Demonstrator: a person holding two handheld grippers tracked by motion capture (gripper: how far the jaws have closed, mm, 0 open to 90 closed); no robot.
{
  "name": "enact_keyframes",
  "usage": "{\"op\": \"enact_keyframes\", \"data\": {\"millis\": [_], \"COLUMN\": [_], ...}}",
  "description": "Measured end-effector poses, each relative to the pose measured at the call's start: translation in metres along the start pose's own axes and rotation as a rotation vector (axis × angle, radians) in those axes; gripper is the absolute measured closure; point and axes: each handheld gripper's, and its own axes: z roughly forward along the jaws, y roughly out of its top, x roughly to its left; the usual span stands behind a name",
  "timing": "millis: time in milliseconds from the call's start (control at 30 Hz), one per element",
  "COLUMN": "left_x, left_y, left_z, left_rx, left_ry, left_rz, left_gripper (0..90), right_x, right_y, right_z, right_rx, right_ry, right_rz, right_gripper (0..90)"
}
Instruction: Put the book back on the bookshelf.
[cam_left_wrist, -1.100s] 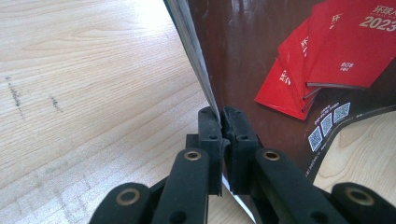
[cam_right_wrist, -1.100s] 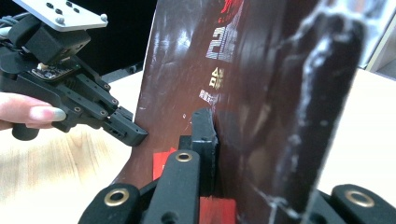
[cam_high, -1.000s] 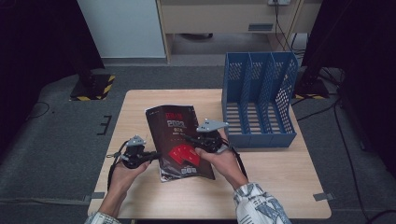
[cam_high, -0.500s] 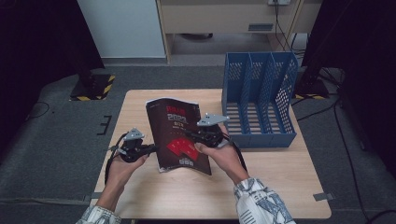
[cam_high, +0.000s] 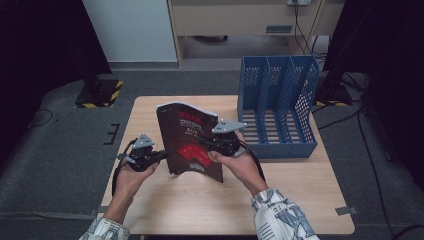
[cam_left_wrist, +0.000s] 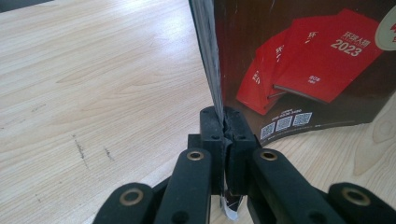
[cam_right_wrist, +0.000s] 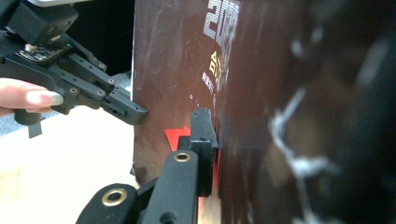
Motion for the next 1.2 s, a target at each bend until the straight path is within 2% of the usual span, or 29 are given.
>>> {"op": "enact_keyframes", "data": {"millis": [67,267,533,800,1000,1200], "left_x": [-0.002,-0.005,-0.007,-0.008,-0.008,-0.007], "left_y": [0.000,0.001,0.004,0.004,0.003,0.005], "left_z": [-0.001,-0.002,-0.002,-0.003,-0.004,-0.003], "left_rx": [0.001,0.001,0.001,-0.004,-0.004,0.000], "left_ry": [-0.001,0.008,0.023,0.022,0.016,0.027], "left_rz": [0.007,0.025,0.041,0.051,0.047,0.047], "left_gripper": [87.7,87.8,87.8,87.7,87.7,87.7], "right_x": [0.001,0.001,-0.002,-0.001,0.001,0.000], "right_y": [0.000,0.008,0.022,0.037,0.037,0.039], "right_z": [-0.003,-0.011,-0.021,-0.028,-0.027,-0.025], "right_rx": [-0.008,-0.040,-0.077,-0.139,-0.140,-0.131], "right_ry": [0.007,0.010,0.019,0.059,0.061,0.041], "right_rz": [0.008,0.009,0.001,0.007,0.006,-0.005], "right_gripper": [78.4,76.5,78.0,77.4,80.4,86.2]}}
